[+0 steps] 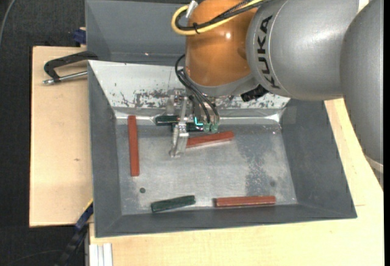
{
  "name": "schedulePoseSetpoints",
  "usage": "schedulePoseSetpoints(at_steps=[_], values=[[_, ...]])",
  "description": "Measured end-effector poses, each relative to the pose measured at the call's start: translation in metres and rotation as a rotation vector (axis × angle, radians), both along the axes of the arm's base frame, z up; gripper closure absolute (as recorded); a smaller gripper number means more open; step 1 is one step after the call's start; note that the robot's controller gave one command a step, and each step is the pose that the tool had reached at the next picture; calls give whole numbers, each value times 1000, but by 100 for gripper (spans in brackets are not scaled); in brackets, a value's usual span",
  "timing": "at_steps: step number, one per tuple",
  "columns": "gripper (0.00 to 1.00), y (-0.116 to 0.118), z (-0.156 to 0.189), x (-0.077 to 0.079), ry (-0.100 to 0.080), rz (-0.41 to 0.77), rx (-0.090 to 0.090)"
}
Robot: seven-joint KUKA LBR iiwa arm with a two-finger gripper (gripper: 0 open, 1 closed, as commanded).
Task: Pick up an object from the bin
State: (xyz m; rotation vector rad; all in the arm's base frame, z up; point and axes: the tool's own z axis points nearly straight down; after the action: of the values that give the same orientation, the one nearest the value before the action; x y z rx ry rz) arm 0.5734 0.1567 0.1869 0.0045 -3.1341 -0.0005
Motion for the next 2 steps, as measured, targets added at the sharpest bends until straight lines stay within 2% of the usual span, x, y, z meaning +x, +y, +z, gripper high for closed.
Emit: schedulePoseSetpoints(at_steps=[1, 2], values=[[0, -71, -39, -8, -4, 221, -1], [0, -99, -116, 28, -12, 377, 3]])
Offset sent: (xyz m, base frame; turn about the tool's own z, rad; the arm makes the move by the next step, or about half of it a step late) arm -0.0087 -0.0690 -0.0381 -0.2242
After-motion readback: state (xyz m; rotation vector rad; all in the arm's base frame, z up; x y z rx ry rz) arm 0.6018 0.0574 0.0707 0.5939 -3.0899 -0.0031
